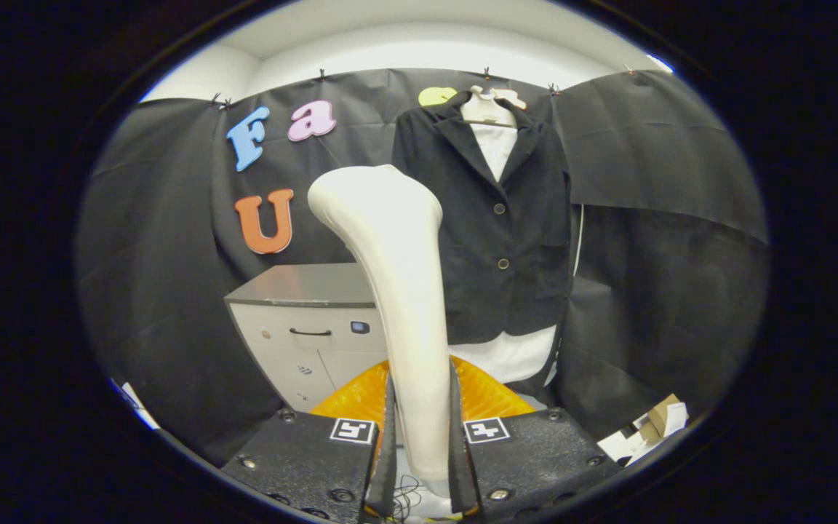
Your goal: Iron the clothes twice with a garment steamer, once on the left side and once on the right side.
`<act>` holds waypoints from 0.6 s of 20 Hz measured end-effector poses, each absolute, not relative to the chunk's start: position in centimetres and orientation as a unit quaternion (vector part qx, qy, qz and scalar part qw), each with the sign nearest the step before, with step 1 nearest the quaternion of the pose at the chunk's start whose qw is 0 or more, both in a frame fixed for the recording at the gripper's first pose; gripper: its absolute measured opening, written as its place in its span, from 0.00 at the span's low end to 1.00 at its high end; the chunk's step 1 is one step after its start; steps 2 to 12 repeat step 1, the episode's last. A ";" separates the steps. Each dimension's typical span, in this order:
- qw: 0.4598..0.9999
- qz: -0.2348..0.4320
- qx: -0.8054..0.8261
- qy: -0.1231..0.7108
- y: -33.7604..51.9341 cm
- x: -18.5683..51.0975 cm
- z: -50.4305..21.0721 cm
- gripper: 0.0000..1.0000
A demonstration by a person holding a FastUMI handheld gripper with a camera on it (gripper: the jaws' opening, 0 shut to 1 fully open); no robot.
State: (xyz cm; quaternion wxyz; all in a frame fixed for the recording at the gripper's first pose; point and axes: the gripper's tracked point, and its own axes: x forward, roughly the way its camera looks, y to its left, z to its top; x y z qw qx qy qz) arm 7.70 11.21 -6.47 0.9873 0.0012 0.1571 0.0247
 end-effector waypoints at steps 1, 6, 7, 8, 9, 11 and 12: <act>0.987 0.025 0.000 0.156 11.4 7.7 -6.9 0.31; 0.987 0.025 0.000 0.156 11.4 7.7 -6.9 0.31; 0.987 0.025 0.000 0.156 11.4 7.7 -6.9 0.31; 0.987 0.025 0.000 0.156 11.4 7.7 -6.9 0.31; 0.987 0.025 0.000 0.156 11.4 7.7 -6.9 0.31; 0.987 0.025 0.000 0.156 11.4 7.7 -6.9 0.31; 0.987 0.025 0.000 0.156 11.4 7.7 -6.9 0.31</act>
